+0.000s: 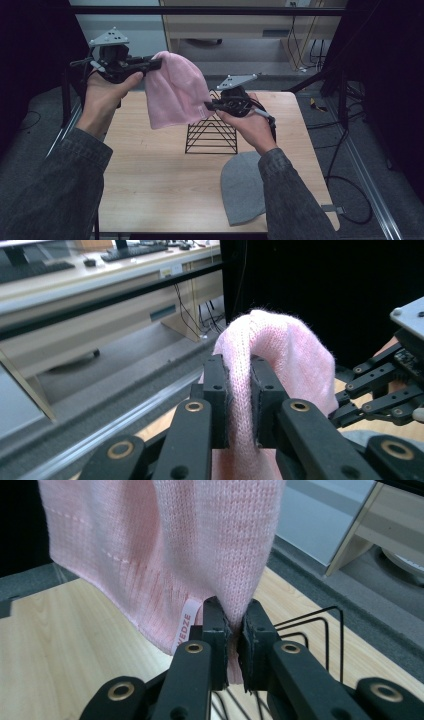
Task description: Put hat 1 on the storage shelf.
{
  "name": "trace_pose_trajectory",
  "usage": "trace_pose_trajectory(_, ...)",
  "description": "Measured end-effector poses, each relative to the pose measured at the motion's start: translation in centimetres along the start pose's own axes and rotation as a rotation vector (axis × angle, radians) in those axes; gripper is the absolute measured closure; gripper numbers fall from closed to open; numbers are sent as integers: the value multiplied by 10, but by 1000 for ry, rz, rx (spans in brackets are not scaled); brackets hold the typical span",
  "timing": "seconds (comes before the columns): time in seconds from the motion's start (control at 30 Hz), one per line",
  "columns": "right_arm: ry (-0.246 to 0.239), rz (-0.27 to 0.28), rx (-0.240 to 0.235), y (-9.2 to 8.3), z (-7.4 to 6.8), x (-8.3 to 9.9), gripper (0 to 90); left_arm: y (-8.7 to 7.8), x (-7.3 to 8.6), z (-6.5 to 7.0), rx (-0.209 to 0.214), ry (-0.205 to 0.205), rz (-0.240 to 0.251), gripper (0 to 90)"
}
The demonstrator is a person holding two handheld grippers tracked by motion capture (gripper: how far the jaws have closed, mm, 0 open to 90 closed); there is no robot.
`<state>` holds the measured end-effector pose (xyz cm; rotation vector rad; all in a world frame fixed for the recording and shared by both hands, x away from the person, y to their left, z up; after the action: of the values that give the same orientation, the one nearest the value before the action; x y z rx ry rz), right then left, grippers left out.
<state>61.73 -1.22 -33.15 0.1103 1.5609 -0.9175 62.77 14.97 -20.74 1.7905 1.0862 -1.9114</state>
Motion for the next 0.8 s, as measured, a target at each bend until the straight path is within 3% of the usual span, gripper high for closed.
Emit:
trace_pose_trajectory(0.17, -7, -30, 18, 15, 8, 4, 829, 14, 1, -3, -20, 50, -32, 800)
trace_pose_trajectory(0.23, -23, -58, 42, 19, 13, 10, 829, 21, 3, -4, -13, 44, -32, 801)
trace_pose_trajectory(0.53, 3, -53, 52, 19, 20, 21, 828, 44, 11, 1, 1, 11, 4, 801)
trace_pose_trajectory(0.8, 24, -56, 78, 16, 30, 34, 822, 58, 11, 11, 6, 21, 14, 801)
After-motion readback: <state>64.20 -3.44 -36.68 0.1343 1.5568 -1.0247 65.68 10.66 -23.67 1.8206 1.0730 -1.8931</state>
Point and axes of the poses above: each handheld gripper's, and its own axes: y roughly forward along the jaws, x roughly out of its underside, z roughly to its right, the point moved 10 cm from there along y, roughly forward along the jaws, and after that the axes turned 1 degree about -y, right-handed, at the moved point
